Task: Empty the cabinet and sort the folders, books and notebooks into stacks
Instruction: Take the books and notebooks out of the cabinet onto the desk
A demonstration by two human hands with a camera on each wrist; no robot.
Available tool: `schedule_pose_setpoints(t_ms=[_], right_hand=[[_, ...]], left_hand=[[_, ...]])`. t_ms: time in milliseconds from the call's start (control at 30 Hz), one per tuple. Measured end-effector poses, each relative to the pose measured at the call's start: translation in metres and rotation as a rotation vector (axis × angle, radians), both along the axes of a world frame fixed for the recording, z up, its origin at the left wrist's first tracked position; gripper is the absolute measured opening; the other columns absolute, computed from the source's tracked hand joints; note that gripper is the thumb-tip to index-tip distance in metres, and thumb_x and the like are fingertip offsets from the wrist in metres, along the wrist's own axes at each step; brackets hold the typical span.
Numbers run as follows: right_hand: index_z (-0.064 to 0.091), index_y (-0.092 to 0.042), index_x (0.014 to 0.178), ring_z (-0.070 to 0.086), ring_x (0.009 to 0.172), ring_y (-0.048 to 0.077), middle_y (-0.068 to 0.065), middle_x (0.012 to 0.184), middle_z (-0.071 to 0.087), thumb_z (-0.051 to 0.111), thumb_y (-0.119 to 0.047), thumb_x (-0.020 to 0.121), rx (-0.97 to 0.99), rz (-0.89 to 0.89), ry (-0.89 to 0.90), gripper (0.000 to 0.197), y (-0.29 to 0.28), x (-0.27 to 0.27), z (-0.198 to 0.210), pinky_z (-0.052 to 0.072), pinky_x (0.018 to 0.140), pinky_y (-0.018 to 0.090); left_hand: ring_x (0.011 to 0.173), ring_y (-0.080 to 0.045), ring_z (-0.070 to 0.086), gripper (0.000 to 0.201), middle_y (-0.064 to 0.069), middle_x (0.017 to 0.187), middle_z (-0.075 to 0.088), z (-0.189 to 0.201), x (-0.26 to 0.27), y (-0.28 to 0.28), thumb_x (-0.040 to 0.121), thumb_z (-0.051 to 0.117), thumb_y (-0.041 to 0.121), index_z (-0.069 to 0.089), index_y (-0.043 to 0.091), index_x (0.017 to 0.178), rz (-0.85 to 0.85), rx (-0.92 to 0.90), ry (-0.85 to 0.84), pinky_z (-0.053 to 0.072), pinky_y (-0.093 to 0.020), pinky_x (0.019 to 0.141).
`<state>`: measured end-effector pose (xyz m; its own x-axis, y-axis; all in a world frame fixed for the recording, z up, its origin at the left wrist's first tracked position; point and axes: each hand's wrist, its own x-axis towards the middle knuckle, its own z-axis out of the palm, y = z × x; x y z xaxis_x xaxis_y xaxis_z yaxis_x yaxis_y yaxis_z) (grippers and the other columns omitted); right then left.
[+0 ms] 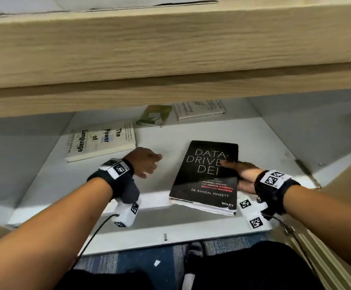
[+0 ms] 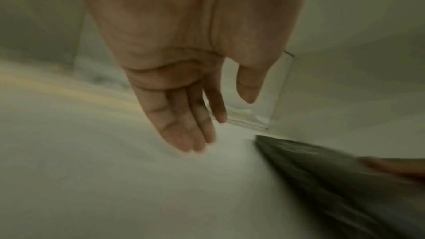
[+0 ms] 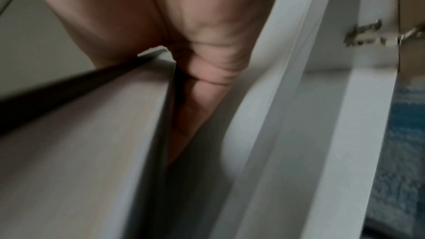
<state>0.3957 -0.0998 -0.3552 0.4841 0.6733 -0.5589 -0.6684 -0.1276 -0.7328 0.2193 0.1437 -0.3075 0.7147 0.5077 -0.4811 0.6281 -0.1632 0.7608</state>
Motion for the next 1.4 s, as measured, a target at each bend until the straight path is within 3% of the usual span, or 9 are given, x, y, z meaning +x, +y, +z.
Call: schedule_pose_setpoints(t_ms=[167, 333, 567, 700, 800, 933, 1067, 1267, 1400], right_hand=[[0.057, -0.007, 0.127, 0.072, 0.086, 0.028, 0.019, 0.117, 0.068, 0.069, -0.021, 0.078, -0.09, 0.083, -0.117, 0.052, -0.012, 0.017, -0.022, 0.06, 0.076, 0.045], [0.059, -0.009, 0.123, 0.072, 0.09, 0.028, 0.018, 0.116, 0.069, 0.068, -0.025, 0.079, -0.107, 0.12, -0.159, 0.048, -0.008, 0.022, -0.028, 0.058, 0.078, 0.047], [0.058, -0.007, 0.125, 0.07, 0.097, 0.029, 0.016, 0.115, 0.069, 0.066, -0.021, 0.085, -0.127, 0.09, -0.174, 0.044, -0.003, 0.022, -0.024, 0.058, 0.078, 0.047], [0.058, -0.008, 0.125, 0.072, 0.085, 0.027, 0.016, 0.112, 0.071, 0.068, -0.023, 0.079, -0.123, 0.076, -0.185, 0.05, -0.003, 0.019, -0.024, 0.058, 0.076, 0.046], [0.058, -0.009, 0.126, 0.071, 0.089, 0.028, 0.015, 0.113, 0.07, 0.072, -0.027, 0.07, -0.144, 0.095, -0.213, 0.061, -0.006, 0.022, -0.028, 0.058, 0.077, 0.046], [0.058, -0.008, 0.126, 0.07, 0.095, 0.03, 0.016, 0.114, 0.07, 0.076, -0.029, 0.066, -0.16, 0.09, -0.207, 0.066, -0.003, 0.026, -0.029, 0.059, 0.077, 0.045], [0.062, -0.01, 0.121, 0.066, 0.107, 0.035, 0.016, 0.113, 0.07, 0.096, -0.037, 0.037, -0.19, 0.118, -0.218, 0.095, -0.004, 0.029, -0.03, 0.055, 0.082, 0.053], [0.059, -0.008, 0.125, 0.065, 0.108, 0.033, 0.015, 0.113, 0.07, 0.073, -0.028, 0.072, -0.23, 0.082, -0.228, 0.058, -0.003, 0.025, -0.025, 0.055, 0.082, 0.05], [0.061, -0.01, 0.123, 0.069, 0.098, 0.029, 0.012, 0.11, 0.072, 0.071, -0.027, 0.081, -0.249, 0.07, -0.239, 0.046, 0.0, 0.022, -0.023, 0.057, 0.081, 0.046]], left_hand=[[0.135, -0.034, 0.04, 0.058, -0.014, 0.15, 0.04, -0.014, -0.003, 0.1, 0.092, 0.059, 0.038, 0.042, 0.018, 0.143, -0.028, 0.777, 0.303, 0.035, -0.037, 0.109], [0.147, -0.038, 0.005, 0.098, -0.016, 0.16, 0.004, -0.053, -0.023, 0.14, 0.084, 0.056, 0.061, -0.001, 0.024, 0.154, -0.061, 0.819, 0.626, 0.017, -0.051, 0.117], [0.148, -0.037, 0.003, 0.098, -0.006, 0.161, -0.015, -0.061, -0.019, 0.091, 0.082, 0.048, 0.067, -0.006, 0.028, 0.153, -0.082, 0.702, 0.635, 0.009, -0.056, 0.117], [0.146, -0.033, 0.016, 0.1, -0.006, 0.161, 0.014, -0.059, -0.025, 0.066, 0.076, 0.052, 0.07, 0.004, 0.029, 0.154, -0.185, 0.716, 0.62, 0.009, -0.057, 0.117], [0.137, -0.038, 0.029, 0.078, -0.011, 0.148, 0.038, -0.04, -0.035, 0.094, 0.083, 0.058, 0.051, 0.023, 0.029, 0.149, -0.016, 0.904, 0.515, 0.024, -0.052, 0.112], [0.132, -0.041, 0.041, 0.075, -0.018, 0.149, 0.037, -0.008, -0.069, 0.159, 0.082, 0.068, 0.04, 0.034, 0.018, 0.145, 0.292, 0.734, 0.487, 0.037, -0.049, 0.107], [0.124, -0.038, 0.051, 0.084, -0.012, 0.153, 0.034, 0.0, -0.098, 0.183, 0.074, 0.077, 0.035, 0.036, 0.03, 0.148, 0.046, 0.796, 0.689, 0.048, -0.041, 0.1], [0.102, -0.035, 0.062, 0.057, -0.015, 0.13, 0.056, -0.016, -0.085, 0.147, 0.075, 0.067, 0.03, 0.054, 0.028, 0.13, -0.083, 0.819, 0.613, 0.053, -0.04, 0.092], [0.109, -0.034, 0.061, 0.063, -0.011, 0.131, 0.058, -0.02, -0.072, 0.128, 0.063, 0.066, 0.036, 0.059, 0.029, 0.126, -0.05, 0.73, 0.529, 0.05, -0.037, 0.096]])
